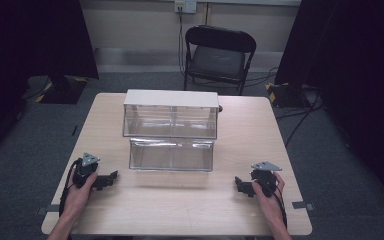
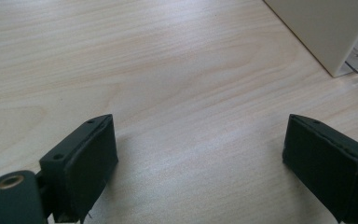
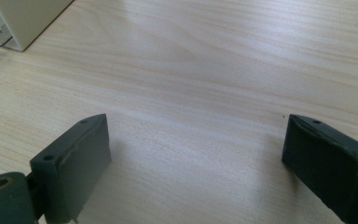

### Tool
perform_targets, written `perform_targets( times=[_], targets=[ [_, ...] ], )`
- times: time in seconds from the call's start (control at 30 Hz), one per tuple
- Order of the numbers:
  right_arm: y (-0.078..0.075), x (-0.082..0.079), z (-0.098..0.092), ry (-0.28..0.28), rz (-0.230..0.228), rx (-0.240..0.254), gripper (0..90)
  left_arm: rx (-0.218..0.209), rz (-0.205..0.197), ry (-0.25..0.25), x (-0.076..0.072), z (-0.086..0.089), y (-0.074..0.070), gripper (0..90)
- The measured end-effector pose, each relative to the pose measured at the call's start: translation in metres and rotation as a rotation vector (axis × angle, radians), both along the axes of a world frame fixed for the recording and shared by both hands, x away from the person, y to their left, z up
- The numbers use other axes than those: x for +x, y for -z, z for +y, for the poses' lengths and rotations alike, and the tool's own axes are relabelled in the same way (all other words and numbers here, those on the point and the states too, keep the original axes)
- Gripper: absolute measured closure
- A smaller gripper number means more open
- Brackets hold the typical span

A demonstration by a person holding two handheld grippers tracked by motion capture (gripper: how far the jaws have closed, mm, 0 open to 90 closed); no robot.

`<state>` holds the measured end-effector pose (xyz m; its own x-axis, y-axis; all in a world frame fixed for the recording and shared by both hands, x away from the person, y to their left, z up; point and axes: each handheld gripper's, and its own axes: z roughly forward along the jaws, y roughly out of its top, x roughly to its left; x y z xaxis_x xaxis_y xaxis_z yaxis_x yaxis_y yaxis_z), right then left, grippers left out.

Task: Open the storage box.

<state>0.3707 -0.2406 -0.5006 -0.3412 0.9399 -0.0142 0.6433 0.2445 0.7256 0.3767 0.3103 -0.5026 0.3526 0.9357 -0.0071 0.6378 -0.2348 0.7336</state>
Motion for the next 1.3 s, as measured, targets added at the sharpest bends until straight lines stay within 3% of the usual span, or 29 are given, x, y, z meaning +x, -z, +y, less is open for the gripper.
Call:
perform_targets(
  times=[0.3,0.43,0.6,1.07,1.3],
  targets=[
    [0.0,0.0,0.0,0.001,0.001,-0.001,7.3,0.0,0.0,0.0,0.0,0.0,0.0,9.5],
    [-0.003,-0.001,0.002,0.0,0.001,0.007,16.3,-0.001,0.0,0.001,0.0,0.0,0.0,9.5],
    [-0.005,-0.004,0.007,-0.018,0.003,0.014,15.1,0.0,0.0,0.0,0.0,0.0,0.0,9.5],
    [-0.023,-0.011,0.023,-0.094,-0.022,0.079,14.3,0.0,0.0,0.001,0.0,0.0,0.0,9.5],
    [-0.032,-0.013,0.035,-0.161,-0.035,0.11,14.4,-0.001,0.0,0.002,0.0,0.0,0.0,9.2]
  ],
)
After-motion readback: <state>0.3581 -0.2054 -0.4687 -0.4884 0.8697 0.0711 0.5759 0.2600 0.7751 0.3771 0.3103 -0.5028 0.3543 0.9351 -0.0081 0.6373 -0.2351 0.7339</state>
